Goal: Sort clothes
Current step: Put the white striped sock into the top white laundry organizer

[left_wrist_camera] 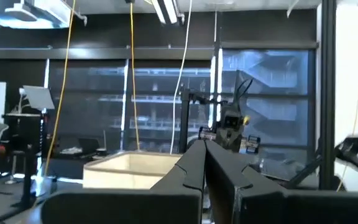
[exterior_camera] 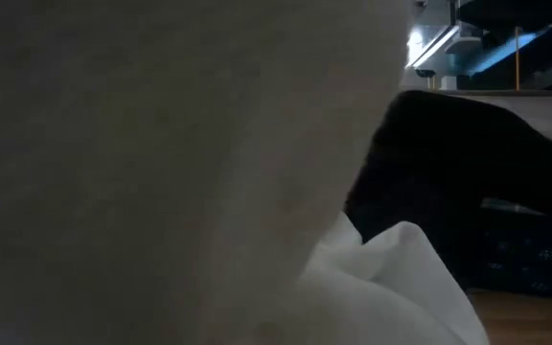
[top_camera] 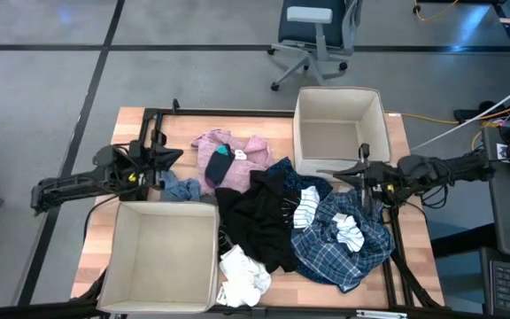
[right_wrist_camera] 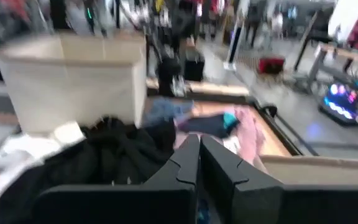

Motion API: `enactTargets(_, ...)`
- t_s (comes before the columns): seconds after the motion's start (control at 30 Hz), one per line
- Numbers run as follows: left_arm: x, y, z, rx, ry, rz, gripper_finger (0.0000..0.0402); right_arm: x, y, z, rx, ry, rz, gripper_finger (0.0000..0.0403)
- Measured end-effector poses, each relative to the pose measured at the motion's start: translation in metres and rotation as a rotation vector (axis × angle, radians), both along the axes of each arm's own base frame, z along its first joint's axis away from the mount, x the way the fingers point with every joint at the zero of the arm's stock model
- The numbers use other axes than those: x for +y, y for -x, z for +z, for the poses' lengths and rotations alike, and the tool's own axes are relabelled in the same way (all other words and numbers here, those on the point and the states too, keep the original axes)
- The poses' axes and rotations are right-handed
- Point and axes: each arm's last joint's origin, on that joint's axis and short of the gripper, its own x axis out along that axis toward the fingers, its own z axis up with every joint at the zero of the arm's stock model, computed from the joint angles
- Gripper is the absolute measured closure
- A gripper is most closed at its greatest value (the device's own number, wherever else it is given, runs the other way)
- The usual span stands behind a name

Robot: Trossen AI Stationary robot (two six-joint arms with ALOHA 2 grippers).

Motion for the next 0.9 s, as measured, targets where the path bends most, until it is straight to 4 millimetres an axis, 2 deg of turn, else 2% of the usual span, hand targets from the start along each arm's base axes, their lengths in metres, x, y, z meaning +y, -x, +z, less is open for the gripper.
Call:
enactTargets(0.1,0.003,-0.010,0.006,0.057,0.018,0.006,0.0400,0.002,-0.010,0.015,0.115,0.024,-0.002,0.0384)
enactTargets(0.27,0.007,-0.026,0.008,0.146,0.054,0.003,0.0400,0.007,-0.027,0.031,0.208,-0.054,-0.021,0.0384)
enactTargets(0.47,0.010,-0.039,0.008,0.209,0.085,-0.001,0.0400,0.014,-0.049,0.028,0.289,-0.046,0.008,0.0369)
enactTargets(0.63,0.011,-0.043,0.012,0.215,0.088,-0.001,0.0400,0.021,-0.068,0.008,0.442,-0.081,0.050,0.0286)
enactTargets(0.8,0.012,-0.043,0.014,0.211,0.089,-0.002,0.0400,0.030,-0.089,-0.022,0.658,-0.089,0.118,0.0184)
enactTargets(0.9,0.012,-0.043,0.014,0.210,0.088,-0.002,0.0400,0.035,-0.102,-0.039,0.758,-0.080,0.166,0.0141)
